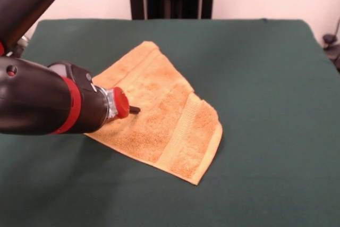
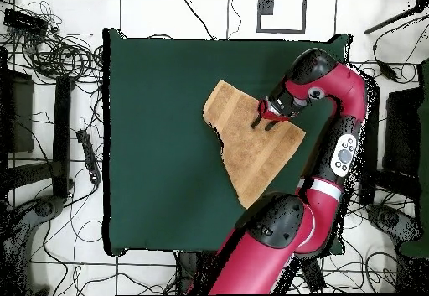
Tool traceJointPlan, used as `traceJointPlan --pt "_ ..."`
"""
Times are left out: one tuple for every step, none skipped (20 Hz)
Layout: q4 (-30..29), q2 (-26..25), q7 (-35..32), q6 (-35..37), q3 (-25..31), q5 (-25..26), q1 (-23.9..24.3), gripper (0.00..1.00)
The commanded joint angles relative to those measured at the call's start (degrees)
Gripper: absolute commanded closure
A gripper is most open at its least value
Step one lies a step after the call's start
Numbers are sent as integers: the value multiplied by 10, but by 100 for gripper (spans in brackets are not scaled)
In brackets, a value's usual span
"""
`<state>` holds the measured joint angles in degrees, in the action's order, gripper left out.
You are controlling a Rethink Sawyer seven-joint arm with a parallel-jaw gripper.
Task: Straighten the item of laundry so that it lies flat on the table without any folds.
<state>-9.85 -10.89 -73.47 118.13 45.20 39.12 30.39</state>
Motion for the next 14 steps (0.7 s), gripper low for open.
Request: traceJointPlan --pt "-47 -13 143 -292 -18 96 -13 0" --pt "-66 5 115 -282 -38 73 -21 0" --pt "-98 28 70 -275 -63 37 -28 0" --pt "-142 57 10 -264 -90 -2 -35 0" --pt "-198 90 -46 -272 -116 -39 -41 0" --pt "-251 120 -91 -290 -136 -64 -46 0" --pt "-307 146 -126 -321 -148 -82 -47 0" --pt "-363 171 -161 -351 -160 -100 -47 0" --pt "-405 186 -189 -372 -163 -109 -47 0" --pt "-445 203 -220 -393 -166 -116 -48 0" --pt "-482 217 -246 -413 -167 -123 -48 0" --pt "-511 230 -277 -429 -171 -128 -53 0" --pt "-532 239 -295 -438 -174 -135 -57 0" --pt "-554 249 -314 -447 -177 -142 -61 0"
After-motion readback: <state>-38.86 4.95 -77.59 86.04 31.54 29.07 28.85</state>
